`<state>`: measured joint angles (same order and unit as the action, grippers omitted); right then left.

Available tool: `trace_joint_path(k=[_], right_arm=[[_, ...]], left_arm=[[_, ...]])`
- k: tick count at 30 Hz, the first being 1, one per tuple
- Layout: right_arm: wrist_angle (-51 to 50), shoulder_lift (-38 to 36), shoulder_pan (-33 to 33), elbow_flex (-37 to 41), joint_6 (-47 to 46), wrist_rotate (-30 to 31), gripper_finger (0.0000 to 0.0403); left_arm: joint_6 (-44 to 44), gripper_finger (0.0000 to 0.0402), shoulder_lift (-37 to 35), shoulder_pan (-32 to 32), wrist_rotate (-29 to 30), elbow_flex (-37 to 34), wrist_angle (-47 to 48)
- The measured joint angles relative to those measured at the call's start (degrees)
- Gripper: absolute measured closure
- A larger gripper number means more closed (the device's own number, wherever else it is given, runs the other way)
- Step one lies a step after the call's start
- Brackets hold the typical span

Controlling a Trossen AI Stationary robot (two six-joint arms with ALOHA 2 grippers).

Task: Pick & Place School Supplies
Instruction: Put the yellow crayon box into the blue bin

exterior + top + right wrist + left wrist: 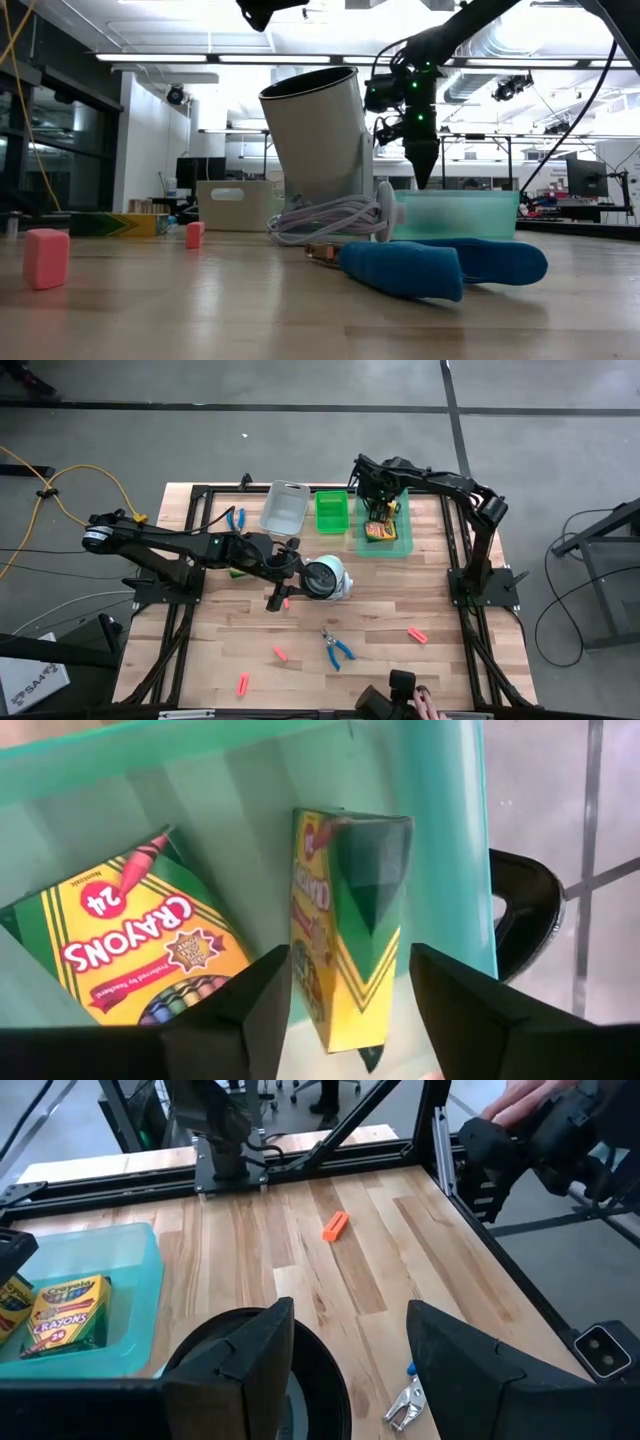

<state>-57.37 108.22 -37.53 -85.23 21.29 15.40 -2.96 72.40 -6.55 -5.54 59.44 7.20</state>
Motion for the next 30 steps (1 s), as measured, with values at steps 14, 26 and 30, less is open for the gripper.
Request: trace_joint_path(k=[14, 26, 30], right_arm=[[-2.32, -5.84, 7.58, 0.00, -2.42, 5.24, 0.0212], [-6.96, -12.72, 22.71, -0.02, -21.50, 1.99, 0.0212], [-6.49, -13.11, 27.43, -0.02, -28.15, -2.74, 0.0212]], left_arm=[[0.18, 0.0211, -0.13, 0.00, 0.07, 0.00, 1.77], [7.70, 0.0211, -11.76, -0.48, 7.97, 0.02, 17.87], [12.55, 0.0211, -17.03, -0.50, 12.19, 0.02, 26.91]])
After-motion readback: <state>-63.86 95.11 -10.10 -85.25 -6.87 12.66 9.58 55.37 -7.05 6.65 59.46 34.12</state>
